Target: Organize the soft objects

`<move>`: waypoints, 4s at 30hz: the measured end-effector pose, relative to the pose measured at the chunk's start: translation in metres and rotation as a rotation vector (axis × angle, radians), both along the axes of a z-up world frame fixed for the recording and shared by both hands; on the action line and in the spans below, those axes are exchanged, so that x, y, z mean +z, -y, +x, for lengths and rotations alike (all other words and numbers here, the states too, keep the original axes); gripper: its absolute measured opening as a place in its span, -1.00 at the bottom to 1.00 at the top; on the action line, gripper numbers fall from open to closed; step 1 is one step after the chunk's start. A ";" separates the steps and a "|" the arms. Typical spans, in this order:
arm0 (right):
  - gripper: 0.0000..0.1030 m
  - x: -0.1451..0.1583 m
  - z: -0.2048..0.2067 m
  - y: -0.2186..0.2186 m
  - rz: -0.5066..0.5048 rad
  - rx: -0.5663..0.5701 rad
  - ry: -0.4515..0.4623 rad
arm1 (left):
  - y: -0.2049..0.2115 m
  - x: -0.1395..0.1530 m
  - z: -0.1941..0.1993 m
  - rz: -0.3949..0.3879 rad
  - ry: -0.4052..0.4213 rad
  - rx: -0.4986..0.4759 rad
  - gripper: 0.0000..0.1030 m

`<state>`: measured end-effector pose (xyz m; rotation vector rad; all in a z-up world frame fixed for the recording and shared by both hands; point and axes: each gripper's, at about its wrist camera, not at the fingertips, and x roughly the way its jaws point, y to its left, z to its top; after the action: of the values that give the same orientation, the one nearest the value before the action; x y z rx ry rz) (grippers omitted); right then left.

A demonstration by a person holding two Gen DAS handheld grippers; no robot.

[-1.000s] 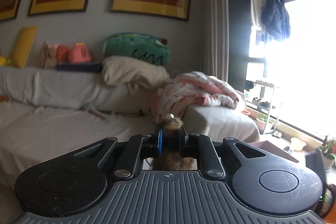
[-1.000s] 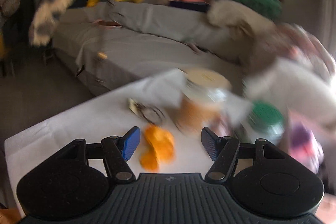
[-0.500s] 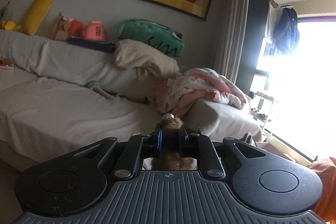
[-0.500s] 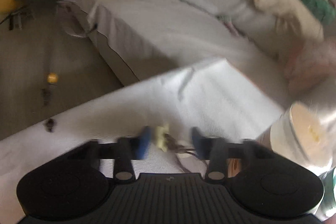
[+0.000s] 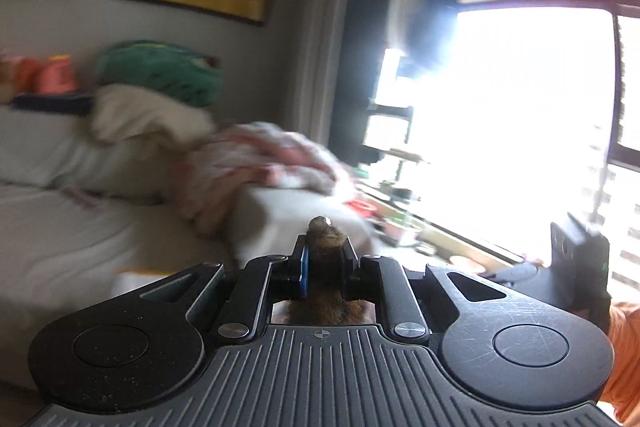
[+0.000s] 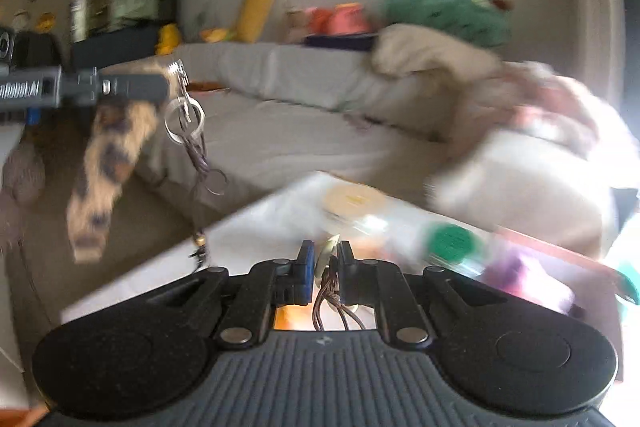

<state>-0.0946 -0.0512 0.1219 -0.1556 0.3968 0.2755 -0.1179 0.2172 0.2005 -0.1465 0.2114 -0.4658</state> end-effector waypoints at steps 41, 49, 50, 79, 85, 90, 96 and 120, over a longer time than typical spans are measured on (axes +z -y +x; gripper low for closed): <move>-0.19 0.045 0.123 0.205 0.246 -0.404 -0.296 | 0.053 -0.084 0.140 0.095 -0.304 0.131 -0.54; -0.52 -0.030 0.144 0.173 0.242 -0.389 -0.640 | 0.021 -0.134 0.089 0.123 -0.376 0.143 -0.54; -0.53 -0.032 0.148 0.169 0.256 -0.376 -0.656 | 0.018 -0.137 0.086 0.112 -0.381 0.149 -0.54; 0.00 -0.022 0.081 0.043 -0.171 -0.178 -0.045 | 0.026 -0.162 0.091 0.215 -0.432 0.210 -0.54; -0.02 -0.062 0.111 -0.033 -0.270 -0.046 -0.050 | 0.023 -0.167 0.080 0.235 -0.447 0.191 -0.54; -0.02 -0.092 0.156 -0.065 -0.343 -0.096 -0.084 | 0.012 -0.168 0.069 0.223 -0.447 0.179 -0.54; -0.92 -0.095 0.171 -0.055 -0.230 -0.126 -0.195 | 0.007 -0.172 0.069 0.200 -0.457 0.190 -0.54; 0.06 -0.120 -0.033 0.056 0.044 -0.247 -0.173 | 0.107 -0.169 0.054 0.314 -0.480 -0.112 -0.54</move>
<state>-0.1275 -0.1070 0.0015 -0.0387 0.5761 0.0535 -0.0638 0.1100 0.0317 0.0651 0.7617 -0.4983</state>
